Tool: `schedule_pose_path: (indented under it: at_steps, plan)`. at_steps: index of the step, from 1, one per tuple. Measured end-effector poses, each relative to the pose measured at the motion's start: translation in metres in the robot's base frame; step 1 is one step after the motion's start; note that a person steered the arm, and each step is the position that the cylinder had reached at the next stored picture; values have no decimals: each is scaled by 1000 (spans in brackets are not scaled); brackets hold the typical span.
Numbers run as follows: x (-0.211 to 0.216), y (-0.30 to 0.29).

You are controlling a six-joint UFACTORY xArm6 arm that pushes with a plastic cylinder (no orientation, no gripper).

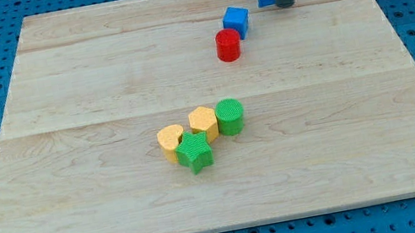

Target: Slightly move down the blue cube and red circle

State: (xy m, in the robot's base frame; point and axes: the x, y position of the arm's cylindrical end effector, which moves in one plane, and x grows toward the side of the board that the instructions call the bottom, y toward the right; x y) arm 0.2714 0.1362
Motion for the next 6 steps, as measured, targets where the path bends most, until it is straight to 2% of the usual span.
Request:
schedule_pose_path:
  at_steps: [1,3,5,6]
  plan:
    - [0,-38]
    - [15,-63]
    - [19,-112]
    - [38,-112]
